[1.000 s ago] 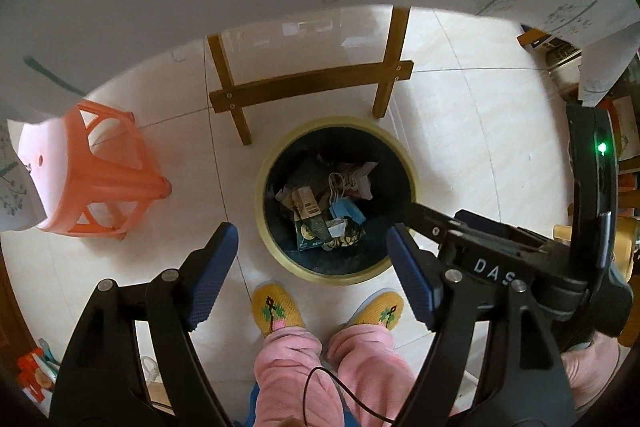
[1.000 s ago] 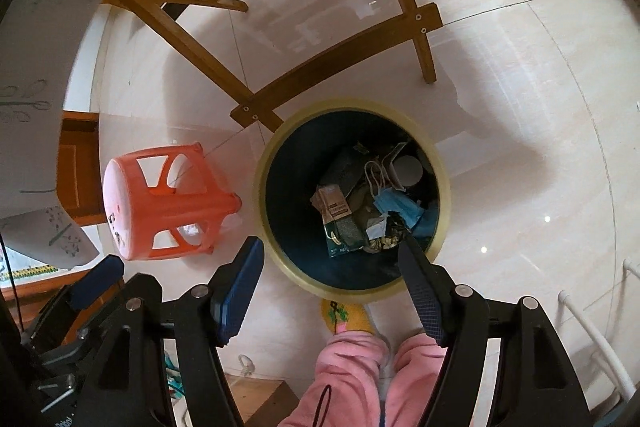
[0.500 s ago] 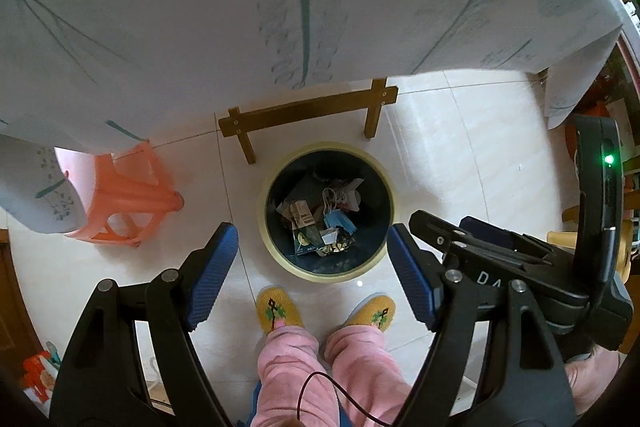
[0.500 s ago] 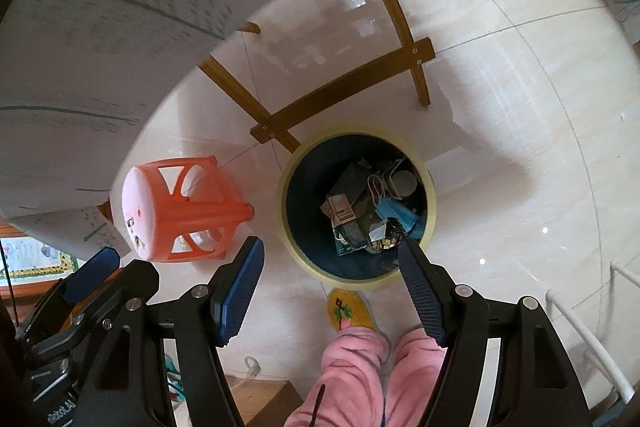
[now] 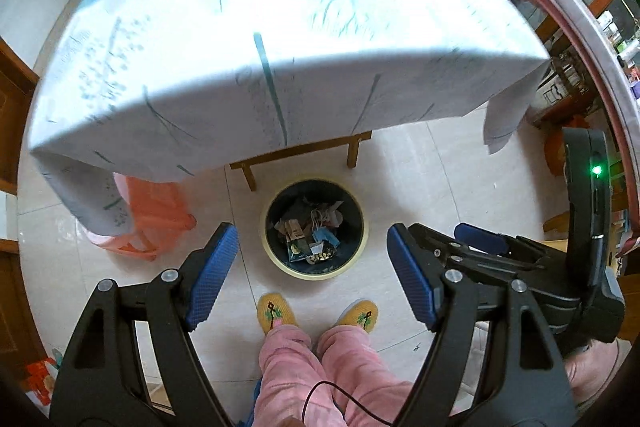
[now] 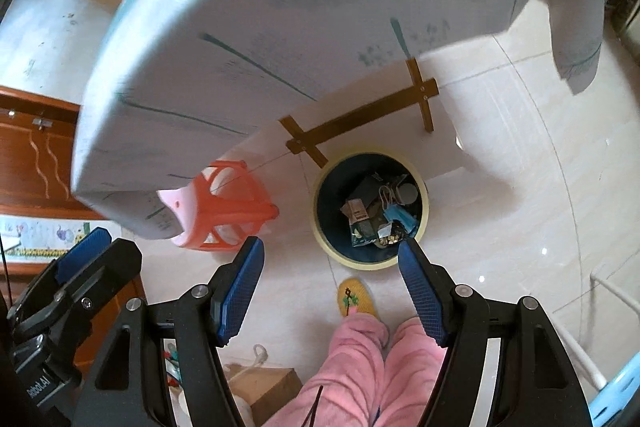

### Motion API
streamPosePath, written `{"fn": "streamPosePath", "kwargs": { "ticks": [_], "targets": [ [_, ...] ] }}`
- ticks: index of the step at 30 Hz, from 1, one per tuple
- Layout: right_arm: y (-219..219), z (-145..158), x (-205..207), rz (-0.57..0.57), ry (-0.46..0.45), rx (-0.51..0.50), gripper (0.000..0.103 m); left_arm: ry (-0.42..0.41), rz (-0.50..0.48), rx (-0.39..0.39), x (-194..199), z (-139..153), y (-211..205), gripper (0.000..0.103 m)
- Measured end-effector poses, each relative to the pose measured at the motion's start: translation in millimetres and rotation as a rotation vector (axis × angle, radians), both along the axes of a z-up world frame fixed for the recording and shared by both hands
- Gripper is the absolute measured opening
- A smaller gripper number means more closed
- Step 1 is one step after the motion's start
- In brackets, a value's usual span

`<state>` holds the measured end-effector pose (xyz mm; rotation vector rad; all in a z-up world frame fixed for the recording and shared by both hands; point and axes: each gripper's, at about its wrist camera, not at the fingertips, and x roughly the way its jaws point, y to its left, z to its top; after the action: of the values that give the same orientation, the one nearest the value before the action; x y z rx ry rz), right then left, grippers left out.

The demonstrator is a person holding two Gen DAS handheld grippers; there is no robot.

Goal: Collect trash
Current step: 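Move both tools back up over the table toward the chocolate box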

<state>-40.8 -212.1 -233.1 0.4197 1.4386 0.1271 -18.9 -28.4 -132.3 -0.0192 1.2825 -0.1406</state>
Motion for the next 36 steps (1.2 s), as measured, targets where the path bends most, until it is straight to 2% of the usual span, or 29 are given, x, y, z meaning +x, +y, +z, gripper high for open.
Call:
{"fn": "streamPosePath", "kwargs": {
  "ticks": [10, 15, 23, 33, 36],
  "targets": [
    [-10, 94, -13, 0.052, -0.080, 0.013, 0.071, -0.068, -0.014, 0.031, -22, 76, -1, 0.075],
    [-15, 133, -13, 0.057, -0.131, -0.001, 0.071, -0.125, -0.008, 0.051, -17, 114, 5, 0.075],
    [-28, 191, 6, 0.026, -0.234, -0.034, 0.072, -0.202, -0.006, 0.044, 14, 164, 27, 0.075],
    [3, 251, 57, -0.038, -0.362, -0.128, 0.074, -0.256, -0.085, -0.031, 73, 200, 57, 0.075],
    [15, 267, 77, -0.044, -0.403, -0.150, 0.075, -0.244, -0.096, -0.051, 96, 202, 66, 0.075]
  ]
}}
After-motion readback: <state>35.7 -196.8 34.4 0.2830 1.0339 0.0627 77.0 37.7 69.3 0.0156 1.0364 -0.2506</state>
